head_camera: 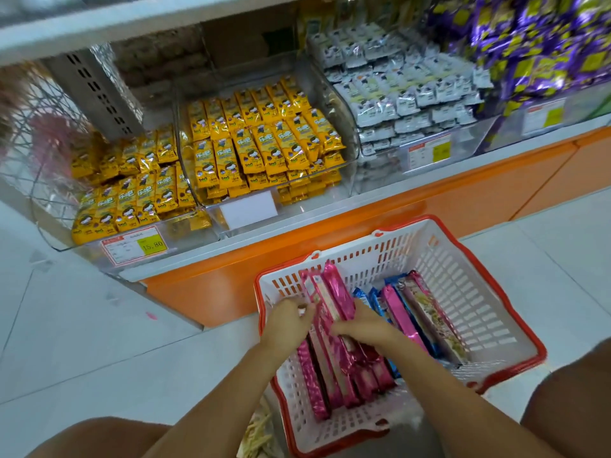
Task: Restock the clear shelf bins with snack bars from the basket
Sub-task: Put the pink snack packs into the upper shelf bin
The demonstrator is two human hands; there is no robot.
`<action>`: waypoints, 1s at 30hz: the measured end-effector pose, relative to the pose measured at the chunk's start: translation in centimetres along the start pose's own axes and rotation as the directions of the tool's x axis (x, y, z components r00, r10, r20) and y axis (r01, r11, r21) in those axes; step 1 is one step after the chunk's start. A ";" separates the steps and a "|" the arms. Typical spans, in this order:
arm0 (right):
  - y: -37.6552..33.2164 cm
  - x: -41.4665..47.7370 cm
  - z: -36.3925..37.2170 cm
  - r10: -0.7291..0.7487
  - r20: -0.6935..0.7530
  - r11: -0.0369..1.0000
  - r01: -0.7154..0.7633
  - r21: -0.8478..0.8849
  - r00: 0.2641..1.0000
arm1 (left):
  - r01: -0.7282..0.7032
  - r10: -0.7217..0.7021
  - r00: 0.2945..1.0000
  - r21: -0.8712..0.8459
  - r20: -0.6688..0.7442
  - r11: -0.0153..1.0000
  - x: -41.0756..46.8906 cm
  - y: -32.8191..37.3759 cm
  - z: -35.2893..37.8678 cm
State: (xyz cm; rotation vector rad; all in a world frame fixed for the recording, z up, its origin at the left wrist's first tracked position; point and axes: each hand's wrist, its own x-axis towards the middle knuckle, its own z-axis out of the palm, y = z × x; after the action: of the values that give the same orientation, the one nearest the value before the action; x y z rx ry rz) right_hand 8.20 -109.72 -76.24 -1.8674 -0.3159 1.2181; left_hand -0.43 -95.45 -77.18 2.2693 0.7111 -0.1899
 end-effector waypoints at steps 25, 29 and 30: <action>-5.1 -9.6 -6.2 -0.320 -0.466 0.946 0.304 -0.112 0.825 | 0.355 -0.065 0.929 -0.826 0.365 0.437 -2.4 9.7 -5.5; -5.1 -9.5 -6.3 -0.336 -0.496 0.941 0.301 -0.152 0.801 | 0.365 -0.049 0.925 -0.849 0.376 0.382 -2.2 9.9 -5.3; -5.3 -9.6 -6.3 -0.336 -0.494 0.942 0.299 -0.154 0.802 | 0.356 -0.037 0.928 -0.857 0.370 0.372 -2.3 10.1 -5.3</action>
State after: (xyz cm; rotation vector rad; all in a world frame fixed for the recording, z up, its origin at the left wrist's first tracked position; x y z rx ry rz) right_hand 10.01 -115.70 -65.26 -2.0177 -0.3566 0.4536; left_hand 2.73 -98.57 -66.39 1.0117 0.6809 -0.1751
